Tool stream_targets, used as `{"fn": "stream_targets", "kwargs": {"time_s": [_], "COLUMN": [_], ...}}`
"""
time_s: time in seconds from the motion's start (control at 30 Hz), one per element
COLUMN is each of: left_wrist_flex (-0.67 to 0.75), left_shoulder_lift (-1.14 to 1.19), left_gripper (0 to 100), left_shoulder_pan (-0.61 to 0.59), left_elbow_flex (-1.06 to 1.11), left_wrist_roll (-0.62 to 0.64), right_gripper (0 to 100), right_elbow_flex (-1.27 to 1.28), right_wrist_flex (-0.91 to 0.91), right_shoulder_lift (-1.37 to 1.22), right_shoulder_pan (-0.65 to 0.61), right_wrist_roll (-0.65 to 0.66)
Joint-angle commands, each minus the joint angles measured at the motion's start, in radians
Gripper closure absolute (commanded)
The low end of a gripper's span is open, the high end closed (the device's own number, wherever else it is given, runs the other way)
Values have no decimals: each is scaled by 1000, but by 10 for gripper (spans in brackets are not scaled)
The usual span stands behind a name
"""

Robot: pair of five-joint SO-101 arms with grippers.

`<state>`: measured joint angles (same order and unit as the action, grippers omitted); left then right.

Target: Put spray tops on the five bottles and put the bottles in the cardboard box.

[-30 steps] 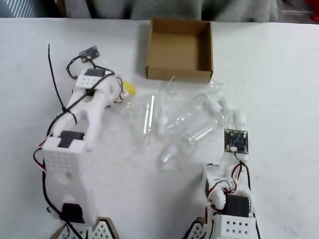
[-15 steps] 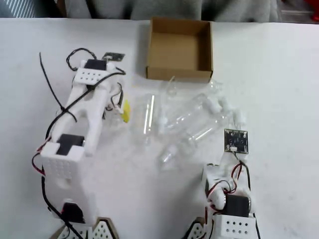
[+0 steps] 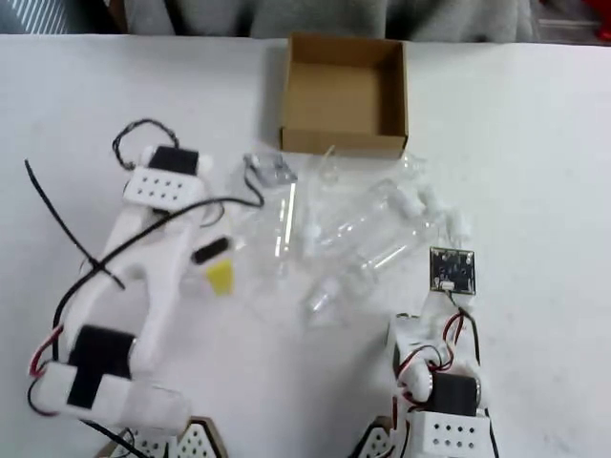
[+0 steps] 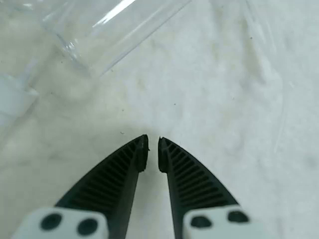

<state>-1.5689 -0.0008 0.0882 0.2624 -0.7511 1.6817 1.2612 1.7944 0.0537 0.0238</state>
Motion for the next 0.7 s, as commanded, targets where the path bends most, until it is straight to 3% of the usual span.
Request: {"fn": "stream_targets", "kwargs": {"time_s": [0.0, 0.2, 0.4, 0.57, 0.67], "left_wrist_flex": [118, 269, 298, 313, 242], "left_shoulder_lift": [-165, -211, -211, -217, -223], "left_gripper": [797, 762, 530, 555, 620], "left_shoulder_pan": [4, -10, -70, -124, -119], "left_elbow_flex": [227, 338, 311, 279, 262], "left_wrist_roll": [-324, -362, -206, -163, -157], "right_gripper": [981, 981, 981, 981, 981], "right_elbow_flex": [9, 9, 9, 9, 9], "right_wrist_flex": [5, 5, 5, 5, 5], "right_shoulder_lift": [5, 5, 5, 5, 5], "right_shoulder_pan": [10, 10, 10, 10, 10], "right_wrist_roll": [-6, -6, -6, -6, -6]}}
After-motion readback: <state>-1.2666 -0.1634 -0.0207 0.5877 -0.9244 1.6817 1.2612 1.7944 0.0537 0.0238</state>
